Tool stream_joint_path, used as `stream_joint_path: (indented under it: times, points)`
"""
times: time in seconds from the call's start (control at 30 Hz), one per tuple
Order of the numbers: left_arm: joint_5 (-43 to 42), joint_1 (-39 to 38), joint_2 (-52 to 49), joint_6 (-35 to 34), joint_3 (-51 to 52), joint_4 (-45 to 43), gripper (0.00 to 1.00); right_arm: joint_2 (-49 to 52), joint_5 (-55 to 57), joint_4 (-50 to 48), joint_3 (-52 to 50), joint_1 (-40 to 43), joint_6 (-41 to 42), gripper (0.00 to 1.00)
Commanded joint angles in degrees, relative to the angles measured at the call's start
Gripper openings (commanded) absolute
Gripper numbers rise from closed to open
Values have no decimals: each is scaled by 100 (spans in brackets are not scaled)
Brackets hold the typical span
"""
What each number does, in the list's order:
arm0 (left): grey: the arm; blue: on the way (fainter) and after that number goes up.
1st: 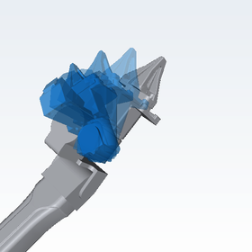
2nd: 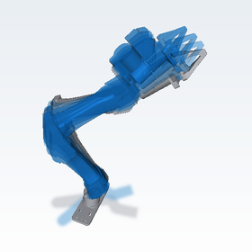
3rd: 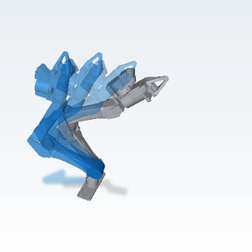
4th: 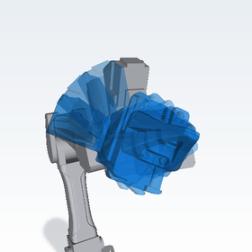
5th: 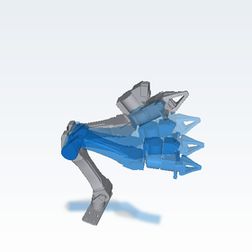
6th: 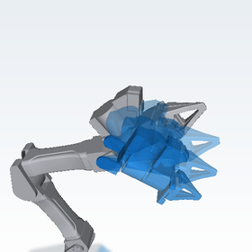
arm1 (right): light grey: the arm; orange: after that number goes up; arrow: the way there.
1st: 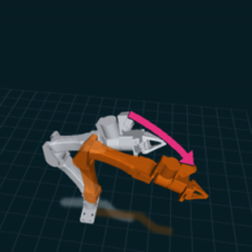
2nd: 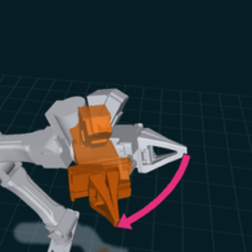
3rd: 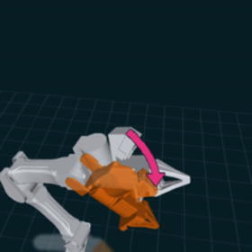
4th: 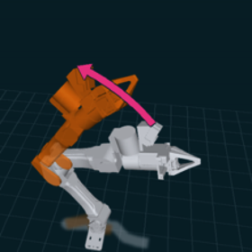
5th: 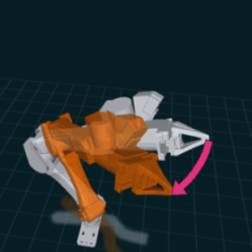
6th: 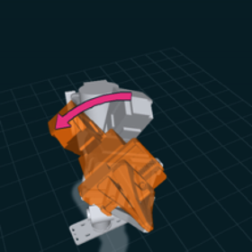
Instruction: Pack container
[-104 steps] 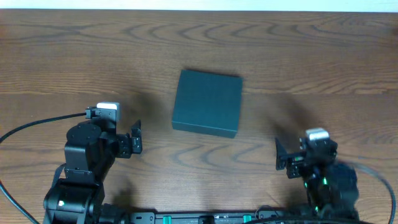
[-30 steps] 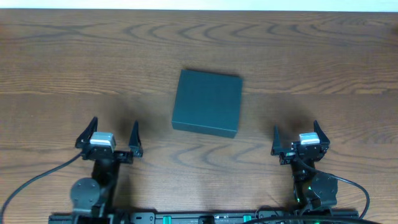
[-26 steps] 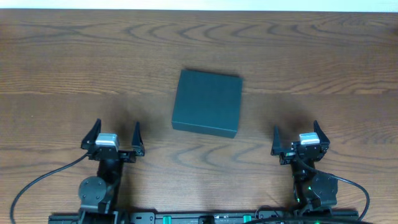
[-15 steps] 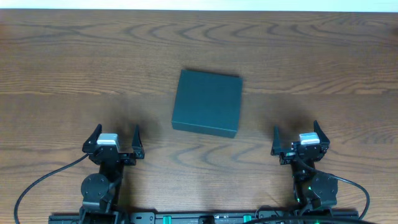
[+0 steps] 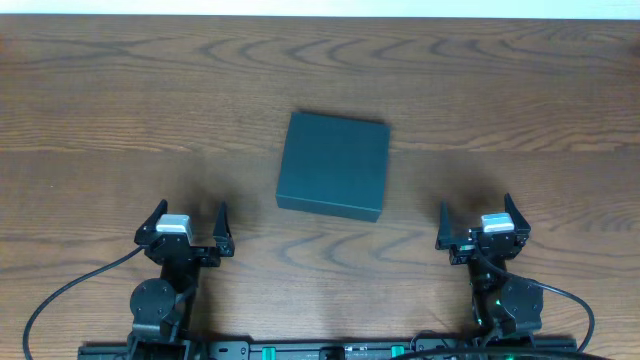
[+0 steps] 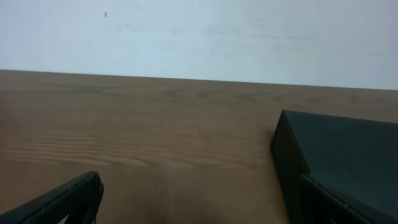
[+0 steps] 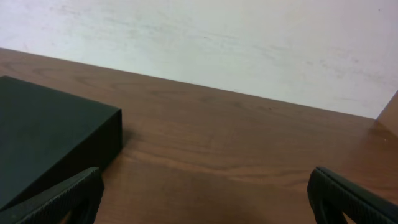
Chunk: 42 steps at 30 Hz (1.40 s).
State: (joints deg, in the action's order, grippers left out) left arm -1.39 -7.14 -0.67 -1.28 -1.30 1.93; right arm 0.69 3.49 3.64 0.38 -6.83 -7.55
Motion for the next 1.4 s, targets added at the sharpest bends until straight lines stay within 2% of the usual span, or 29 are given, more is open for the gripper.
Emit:
stream_joint_path:
  times: [0.0,0.1,1.37]
  points:
    - [-225,31,55,153,107,208,98,-42,59,28,-7,-87,66,99]
    - [-470,31,55,319,107,184,98,-42,59,28,-7,-87,66,99]
    - [-442,31,33,317,107,170,98,-42,59,28,-7,-87,66,99]
